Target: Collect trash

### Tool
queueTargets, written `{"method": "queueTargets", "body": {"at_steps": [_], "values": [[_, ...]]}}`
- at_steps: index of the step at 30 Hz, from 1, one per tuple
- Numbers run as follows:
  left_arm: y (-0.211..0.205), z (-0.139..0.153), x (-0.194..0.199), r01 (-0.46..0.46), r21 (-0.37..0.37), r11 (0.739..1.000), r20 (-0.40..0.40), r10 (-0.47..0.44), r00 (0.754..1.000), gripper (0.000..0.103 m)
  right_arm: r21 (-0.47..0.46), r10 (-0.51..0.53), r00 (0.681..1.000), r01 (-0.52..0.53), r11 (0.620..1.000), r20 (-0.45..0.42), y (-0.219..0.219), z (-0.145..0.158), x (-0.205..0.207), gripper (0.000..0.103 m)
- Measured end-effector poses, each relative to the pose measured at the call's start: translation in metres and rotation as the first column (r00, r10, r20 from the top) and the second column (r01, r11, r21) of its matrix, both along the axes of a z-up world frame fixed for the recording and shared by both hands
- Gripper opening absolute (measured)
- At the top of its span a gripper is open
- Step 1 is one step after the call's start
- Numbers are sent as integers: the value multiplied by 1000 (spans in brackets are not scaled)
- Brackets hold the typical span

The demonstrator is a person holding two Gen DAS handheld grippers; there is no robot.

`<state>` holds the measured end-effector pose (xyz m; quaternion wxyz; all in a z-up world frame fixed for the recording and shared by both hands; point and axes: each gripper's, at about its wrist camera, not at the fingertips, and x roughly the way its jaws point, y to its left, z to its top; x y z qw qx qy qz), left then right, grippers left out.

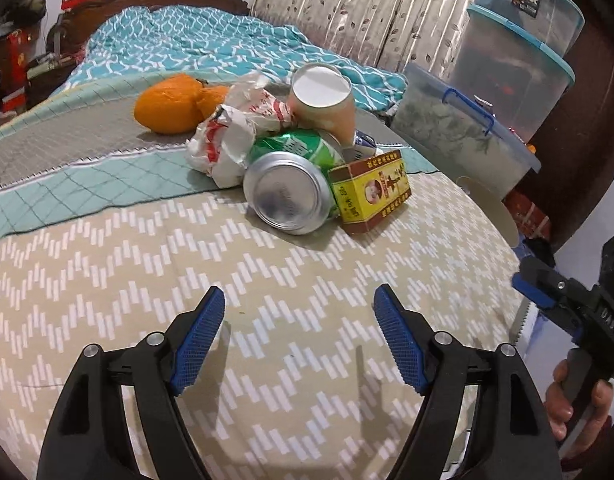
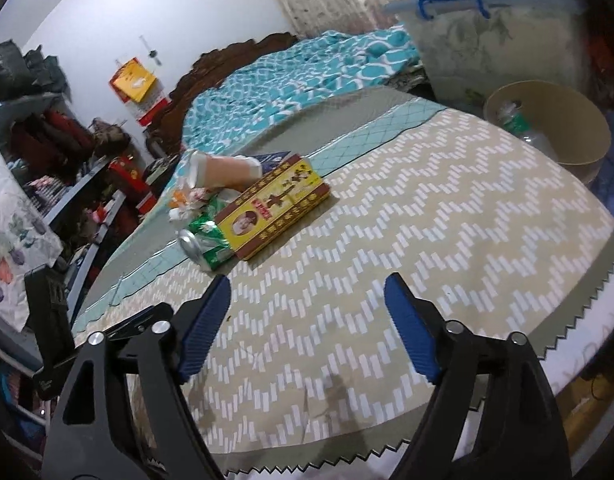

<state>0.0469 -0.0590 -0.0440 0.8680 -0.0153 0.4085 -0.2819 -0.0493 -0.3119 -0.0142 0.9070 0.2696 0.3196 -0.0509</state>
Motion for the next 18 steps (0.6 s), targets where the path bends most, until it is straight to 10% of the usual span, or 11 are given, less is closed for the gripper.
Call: {"method": "queueTargets", "body": {"at_steps": [18], "values": [[5, -2, 0, -114, 85, 990, 57, 110, 992, 94, -47, -34, 997, 31, 998, -65, 17, -6, 12, 100]]}}
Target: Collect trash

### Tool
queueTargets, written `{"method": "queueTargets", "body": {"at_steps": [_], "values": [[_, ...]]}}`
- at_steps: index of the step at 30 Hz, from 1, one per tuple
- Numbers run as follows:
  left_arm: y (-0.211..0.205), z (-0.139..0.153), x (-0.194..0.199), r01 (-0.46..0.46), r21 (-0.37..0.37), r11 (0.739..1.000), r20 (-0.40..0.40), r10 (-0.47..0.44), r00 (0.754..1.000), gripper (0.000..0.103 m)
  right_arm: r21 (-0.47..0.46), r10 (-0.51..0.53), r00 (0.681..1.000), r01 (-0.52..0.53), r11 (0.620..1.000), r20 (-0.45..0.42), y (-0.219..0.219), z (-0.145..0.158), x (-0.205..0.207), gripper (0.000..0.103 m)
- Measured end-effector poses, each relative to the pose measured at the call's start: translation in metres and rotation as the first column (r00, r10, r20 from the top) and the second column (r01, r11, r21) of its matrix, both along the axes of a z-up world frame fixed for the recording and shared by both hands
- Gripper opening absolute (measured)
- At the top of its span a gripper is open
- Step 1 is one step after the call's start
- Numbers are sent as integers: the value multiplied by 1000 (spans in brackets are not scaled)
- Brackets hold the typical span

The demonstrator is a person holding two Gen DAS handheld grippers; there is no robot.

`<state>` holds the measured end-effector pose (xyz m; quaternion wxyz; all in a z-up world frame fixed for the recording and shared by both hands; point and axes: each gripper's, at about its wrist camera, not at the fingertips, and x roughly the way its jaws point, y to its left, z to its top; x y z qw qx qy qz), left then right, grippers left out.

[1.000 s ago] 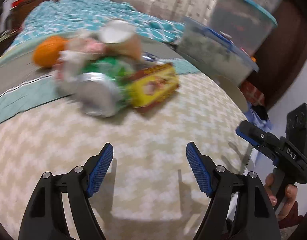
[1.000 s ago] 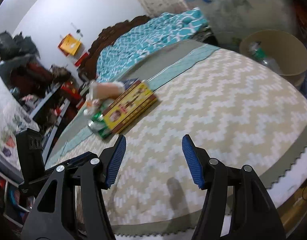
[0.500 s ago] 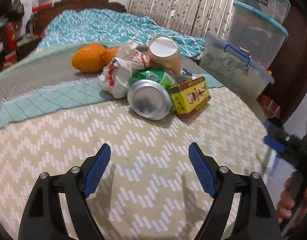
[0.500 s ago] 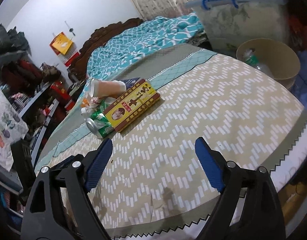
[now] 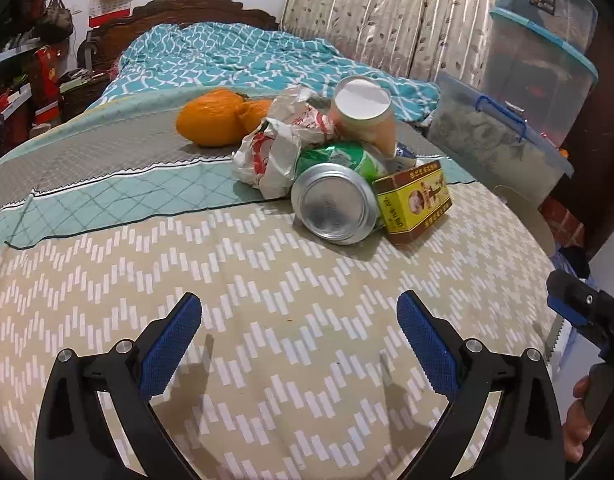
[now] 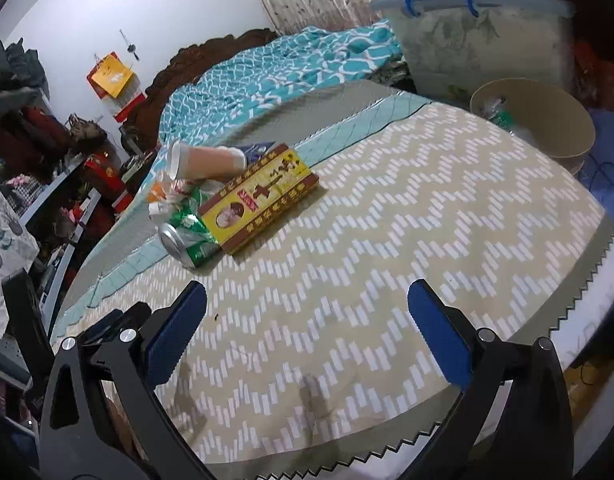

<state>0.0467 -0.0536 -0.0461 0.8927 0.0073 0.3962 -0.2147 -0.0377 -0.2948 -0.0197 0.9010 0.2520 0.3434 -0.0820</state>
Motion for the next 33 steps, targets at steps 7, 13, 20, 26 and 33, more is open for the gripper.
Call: {"method": "queueTargets", "body": {"at_steps": [7, 13, 20, 26, 33], "values": [[2, 2, -3, -11, 1, 1000, 18, 11, 1000, 94, 11, 28, 1000, -28, 1000, 2, 4, -6, 4, 100], [1, 7, -8, -3, -3, 1000, 53, 4, 999, 94, 12, 34, 999, -34, 999, 4, 4, -7, 5, 100], [0, 11, -16, 18, -13, 1000, 97, -16, 995, 94, 26, 45, 999, -45, 999, -4, 7, -12, 7, 100], [4, 13, -18, 18, -47, 999, 111, -13, 994, 94, -24, 90, 995, -89, 996, 41, 24, -4, 7, 100], [10, 14, -21, -12, -91, 996, 119, 23, 993, 94, -18, 110, 994, -111, 994, -13, 31, -13, 15, 100]]}}
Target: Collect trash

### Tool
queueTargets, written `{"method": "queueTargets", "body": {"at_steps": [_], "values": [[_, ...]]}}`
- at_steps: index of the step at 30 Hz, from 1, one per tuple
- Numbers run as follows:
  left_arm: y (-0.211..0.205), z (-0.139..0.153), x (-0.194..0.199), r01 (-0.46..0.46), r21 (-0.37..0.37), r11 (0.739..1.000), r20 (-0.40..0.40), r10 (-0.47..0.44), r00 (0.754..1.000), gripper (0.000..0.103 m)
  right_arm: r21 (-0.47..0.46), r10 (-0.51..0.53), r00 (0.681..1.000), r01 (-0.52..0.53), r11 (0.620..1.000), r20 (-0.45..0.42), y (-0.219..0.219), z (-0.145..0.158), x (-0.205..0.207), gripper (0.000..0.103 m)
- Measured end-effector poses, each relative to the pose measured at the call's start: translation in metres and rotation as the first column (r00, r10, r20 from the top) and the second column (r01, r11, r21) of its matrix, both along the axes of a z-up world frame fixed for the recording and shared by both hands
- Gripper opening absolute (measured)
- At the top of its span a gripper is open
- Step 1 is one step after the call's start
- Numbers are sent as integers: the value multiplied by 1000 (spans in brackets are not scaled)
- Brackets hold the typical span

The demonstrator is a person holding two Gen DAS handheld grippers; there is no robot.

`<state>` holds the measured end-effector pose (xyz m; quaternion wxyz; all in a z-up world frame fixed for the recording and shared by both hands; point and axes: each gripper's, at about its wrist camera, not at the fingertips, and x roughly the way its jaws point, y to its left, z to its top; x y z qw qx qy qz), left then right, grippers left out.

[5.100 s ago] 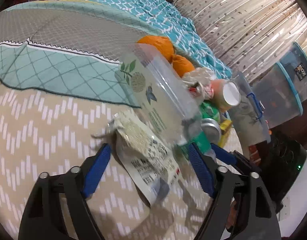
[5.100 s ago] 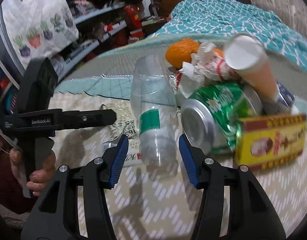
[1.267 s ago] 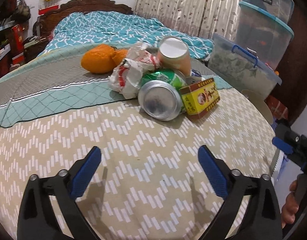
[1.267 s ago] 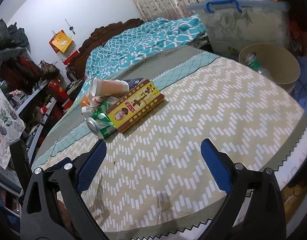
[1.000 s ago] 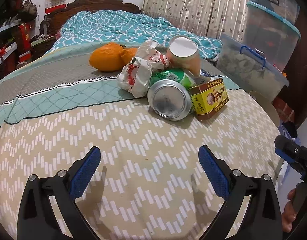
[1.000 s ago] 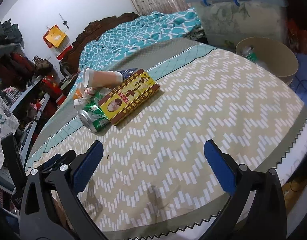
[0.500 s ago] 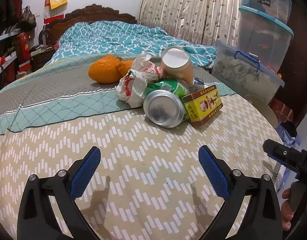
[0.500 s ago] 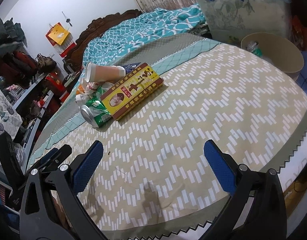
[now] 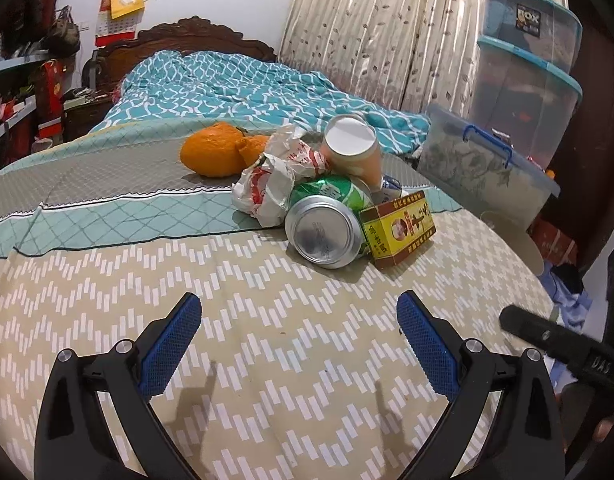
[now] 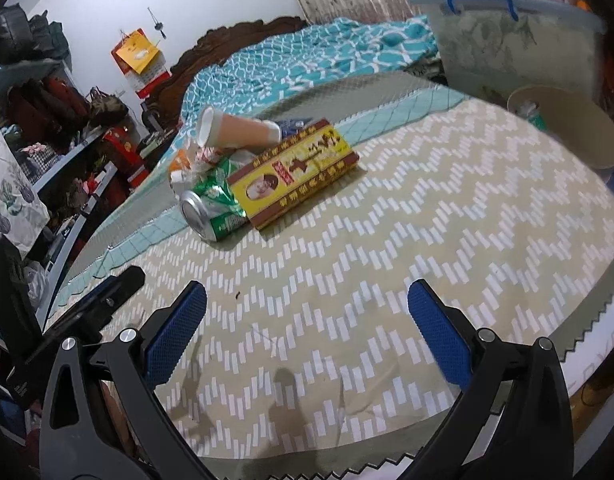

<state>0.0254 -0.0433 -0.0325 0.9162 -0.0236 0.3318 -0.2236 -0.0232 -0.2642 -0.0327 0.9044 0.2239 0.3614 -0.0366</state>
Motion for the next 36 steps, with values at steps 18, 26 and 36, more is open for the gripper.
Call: {"method": "queueTargets", "body": {"at_steps": [18, 26, 36], "values": [[-14, -2, 3, 36, 141, 989, -12, -35, 999, 94, -7, 63, 986, -65, 998, -153, 11, -21, 19, 100], [-25, -2, -1, 78, 204, 976, -2, -80, 997, 94, 42, 53, 991, -49, 998, -125, 2, -20, 14, 100], [0, -1, 10, 0, 81, 997, -26, 2, 1000, 94, 40, 58, 992, -53, 998, -112, -4, -19, 12, 100]]}}
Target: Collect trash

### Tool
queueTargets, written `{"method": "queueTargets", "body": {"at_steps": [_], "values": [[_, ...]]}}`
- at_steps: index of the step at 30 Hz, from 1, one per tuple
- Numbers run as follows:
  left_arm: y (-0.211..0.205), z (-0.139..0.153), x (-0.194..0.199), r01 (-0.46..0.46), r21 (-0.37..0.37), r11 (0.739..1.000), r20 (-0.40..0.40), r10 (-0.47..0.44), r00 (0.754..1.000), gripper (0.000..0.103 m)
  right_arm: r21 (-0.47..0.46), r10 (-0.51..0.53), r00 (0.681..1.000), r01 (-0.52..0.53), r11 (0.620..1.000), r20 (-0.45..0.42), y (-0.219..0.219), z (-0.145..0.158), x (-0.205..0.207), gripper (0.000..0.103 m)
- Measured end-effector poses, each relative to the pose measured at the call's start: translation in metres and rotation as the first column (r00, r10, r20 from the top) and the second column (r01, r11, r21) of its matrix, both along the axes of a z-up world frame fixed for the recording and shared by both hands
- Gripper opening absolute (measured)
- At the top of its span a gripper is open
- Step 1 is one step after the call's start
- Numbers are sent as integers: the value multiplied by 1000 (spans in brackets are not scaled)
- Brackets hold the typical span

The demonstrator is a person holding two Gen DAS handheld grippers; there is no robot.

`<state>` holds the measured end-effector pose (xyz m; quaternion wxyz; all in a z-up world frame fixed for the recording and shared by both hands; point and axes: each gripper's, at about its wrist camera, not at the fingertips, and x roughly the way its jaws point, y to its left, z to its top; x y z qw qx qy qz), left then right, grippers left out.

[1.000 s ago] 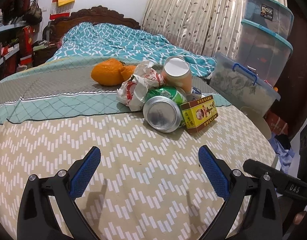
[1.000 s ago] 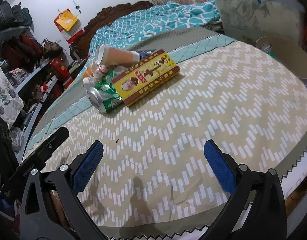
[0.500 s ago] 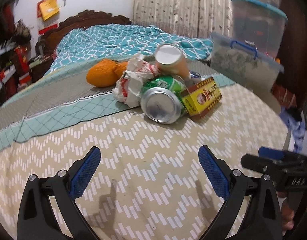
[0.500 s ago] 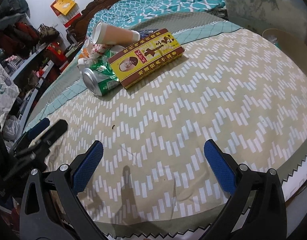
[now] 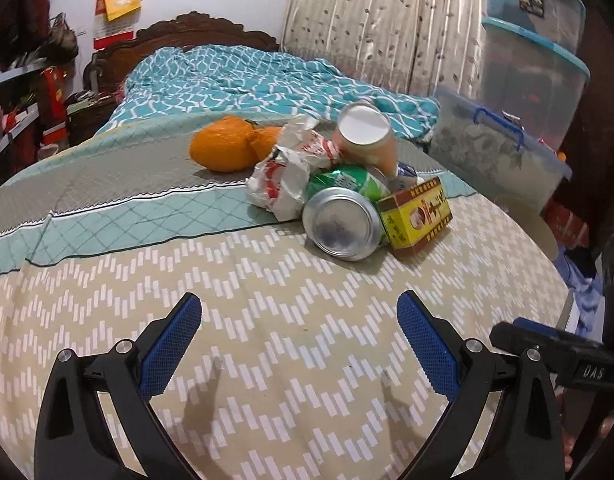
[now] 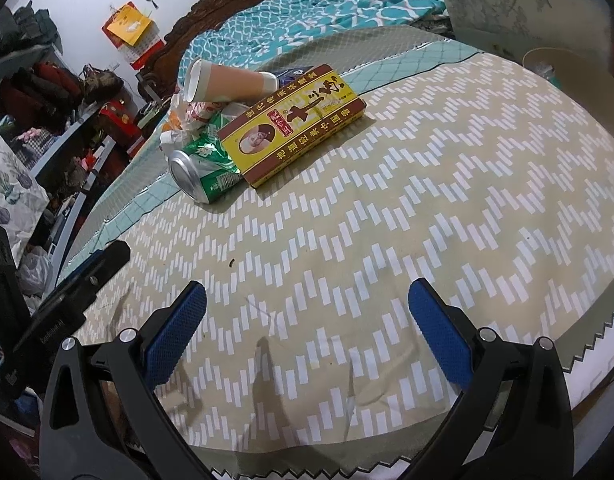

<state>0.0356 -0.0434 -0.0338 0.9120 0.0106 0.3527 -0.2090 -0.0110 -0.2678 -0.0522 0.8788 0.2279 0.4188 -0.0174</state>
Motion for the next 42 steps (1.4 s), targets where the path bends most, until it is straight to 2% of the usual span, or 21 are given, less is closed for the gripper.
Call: {"method": "queueTargets", "body": {"at_steps": [7, 15, 23, 34, 39, 42], "values": [[-1, 1, -1, 4, 5, 1000, 1, -4, 1000, 94, 13, -12, 1000, 12, 1000, 9, 1, 2, -2, 100], [2, -2, 2, -6, -26, 1000, -24, 5, 1000, 94, -89, -60, 979, 79, 993, 192, 4, 37, -23, 100], [13, -4, 7, -28, -89, 996, -51, 24, 998, 94, -46, -69, 984, 77, 996, 162, 1, 32, -19, 100], [17, -4, 5, -25, -147, 989, -35, 20, 999, 94, -42, -65, 985, 72, 996, 162, 1, 32, -18, 100], [27, -6, 5, -33, -246, 969, -45, 23, 999, 94, -39, -64, 985, 71, 997, 159, 1, 31, -17, 100], [28, -7, 8, -42, -249, 968, -59, 28, 998, 94, -40, -64, 985, 71, 997, 161, 2, 31, -17, 100]]}}
